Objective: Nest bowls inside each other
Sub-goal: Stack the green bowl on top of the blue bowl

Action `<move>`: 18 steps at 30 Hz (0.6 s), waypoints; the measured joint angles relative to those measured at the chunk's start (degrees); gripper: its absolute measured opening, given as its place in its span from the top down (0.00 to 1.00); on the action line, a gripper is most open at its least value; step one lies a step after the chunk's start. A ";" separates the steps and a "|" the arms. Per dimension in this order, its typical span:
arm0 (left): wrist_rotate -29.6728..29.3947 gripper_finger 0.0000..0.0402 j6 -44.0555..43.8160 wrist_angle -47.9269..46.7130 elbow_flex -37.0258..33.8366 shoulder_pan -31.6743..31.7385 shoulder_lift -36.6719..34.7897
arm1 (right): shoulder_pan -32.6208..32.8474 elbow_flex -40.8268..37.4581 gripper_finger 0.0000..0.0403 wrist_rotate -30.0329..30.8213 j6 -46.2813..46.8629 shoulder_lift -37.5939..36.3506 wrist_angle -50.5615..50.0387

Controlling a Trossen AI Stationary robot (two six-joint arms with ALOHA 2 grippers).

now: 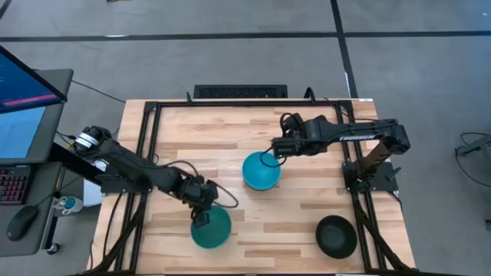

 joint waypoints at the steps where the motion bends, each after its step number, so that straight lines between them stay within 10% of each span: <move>1: -0.51 1.00 1.56 -2.27 1.60 1.01 0.00 | -0.37 -1.23 0.38 -0.06 0.51 -0.67 -0.15; 18: -2.79 1.00 22.32 -17.94 24.22 20.50 0.33 | -4.82 -35.54 0.38 -8.28 12.23 -25.68 15.39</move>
